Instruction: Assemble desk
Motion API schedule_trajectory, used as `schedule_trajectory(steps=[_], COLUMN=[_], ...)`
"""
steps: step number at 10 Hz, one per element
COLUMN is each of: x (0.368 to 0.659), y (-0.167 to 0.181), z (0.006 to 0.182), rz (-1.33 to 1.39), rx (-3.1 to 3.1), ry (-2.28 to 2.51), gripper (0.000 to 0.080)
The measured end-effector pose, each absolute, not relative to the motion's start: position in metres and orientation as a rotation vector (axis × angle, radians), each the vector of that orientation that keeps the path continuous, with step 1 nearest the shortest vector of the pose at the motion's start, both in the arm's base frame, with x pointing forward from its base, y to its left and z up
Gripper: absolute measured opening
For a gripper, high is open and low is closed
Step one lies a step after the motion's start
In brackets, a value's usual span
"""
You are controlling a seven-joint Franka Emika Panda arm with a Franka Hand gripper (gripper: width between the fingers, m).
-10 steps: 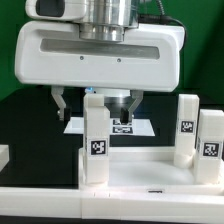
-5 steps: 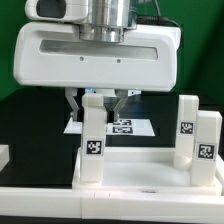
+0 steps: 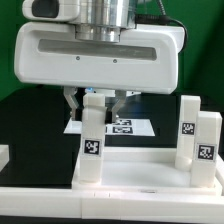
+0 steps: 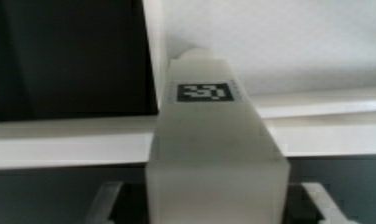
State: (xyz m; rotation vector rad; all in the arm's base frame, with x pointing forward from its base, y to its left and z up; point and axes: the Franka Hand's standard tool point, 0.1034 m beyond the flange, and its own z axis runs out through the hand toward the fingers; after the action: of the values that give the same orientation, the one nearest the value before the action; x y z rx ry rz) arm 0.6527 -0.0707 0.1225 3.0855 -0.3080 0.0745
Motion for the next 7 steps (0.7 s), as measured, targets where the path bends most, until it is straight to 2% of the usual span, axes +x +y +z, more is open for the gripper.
schedule_trajectory(steps=[7], x=[0.6504], y=[-0.0788], z=[0.1178], rz=[0.072], rx=[2.824], ry=[-1.329], gripper=[0.0294])
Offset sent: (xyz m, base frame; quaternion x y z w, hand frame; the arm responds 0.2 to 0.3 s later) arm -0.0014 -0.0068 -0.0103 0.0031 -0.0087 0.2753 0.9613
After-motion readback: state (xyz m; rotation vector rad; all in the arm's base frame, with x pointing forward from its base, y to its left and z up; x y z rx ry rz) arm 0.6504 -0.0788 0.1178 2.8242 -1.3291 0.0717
